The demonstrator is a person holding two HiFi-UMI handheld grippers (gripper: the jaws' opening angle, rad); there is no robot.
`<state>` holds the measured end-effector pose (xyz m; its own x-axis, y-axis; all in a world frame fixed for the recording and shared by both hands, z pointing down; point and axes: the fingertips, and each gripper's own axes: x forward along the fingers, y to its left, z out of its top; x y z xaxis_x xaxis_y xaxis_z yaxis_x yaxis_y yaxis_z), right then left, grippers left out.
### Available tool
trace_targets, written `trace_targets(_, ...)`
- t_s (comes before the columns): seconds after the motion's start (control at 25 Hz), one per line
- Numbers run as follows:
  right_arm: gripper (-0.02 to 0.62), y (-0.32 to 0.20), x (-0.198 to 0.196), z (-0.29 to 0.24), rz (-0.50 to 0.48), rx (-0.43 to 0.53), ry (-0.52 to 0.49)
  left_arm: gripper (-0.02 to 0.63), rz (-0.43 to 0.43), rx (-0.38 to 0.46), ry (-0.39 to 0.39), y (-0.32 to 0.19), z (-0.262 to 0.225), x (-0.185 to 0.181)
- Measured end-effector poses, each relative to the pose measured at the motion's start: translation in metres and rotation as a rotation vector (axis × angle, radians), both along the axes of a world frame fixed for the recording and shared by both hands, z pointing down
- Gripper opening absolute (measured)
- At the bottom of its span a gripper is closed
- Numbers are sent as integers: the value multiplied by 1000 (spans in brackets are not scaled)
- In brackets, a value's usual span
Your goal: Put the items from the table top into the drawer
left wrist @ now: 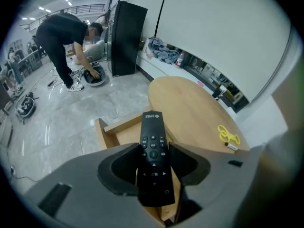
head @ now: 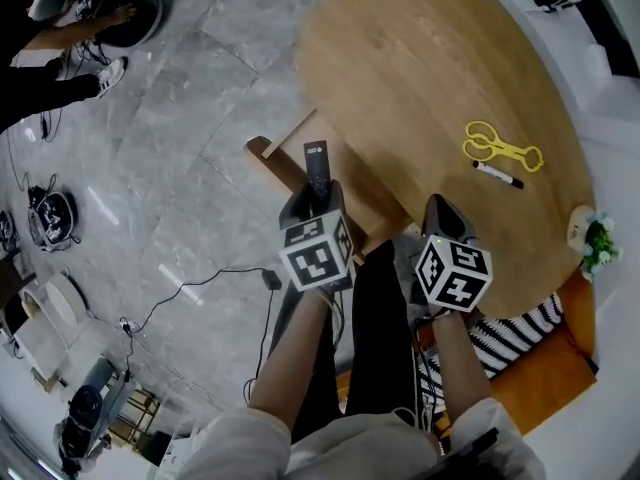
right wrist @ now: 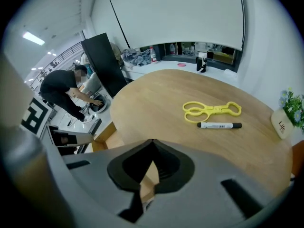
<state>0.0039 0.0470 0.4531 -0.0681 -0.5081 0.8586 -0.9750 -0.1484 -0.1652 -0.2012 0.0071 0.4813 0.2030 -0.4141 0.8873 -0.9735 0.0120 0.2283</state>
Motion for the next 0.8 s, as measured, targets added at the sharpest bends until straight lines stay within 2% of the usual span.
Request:
trace_targets(0.4, -8, 20, -7, 27, -2, -55, 16, 193, -113, -134, 43, 21, 74, -6)
trace_targets(0.56, -8, 22, -5, 33, 4, -65, 18, 193, -90, -135, 101, 16, 86, 6)
trace_targets(0.8, -8, 25, -6, 38, 29, -63, 1, 196, -28, -140, 90, 18, 89, 10)
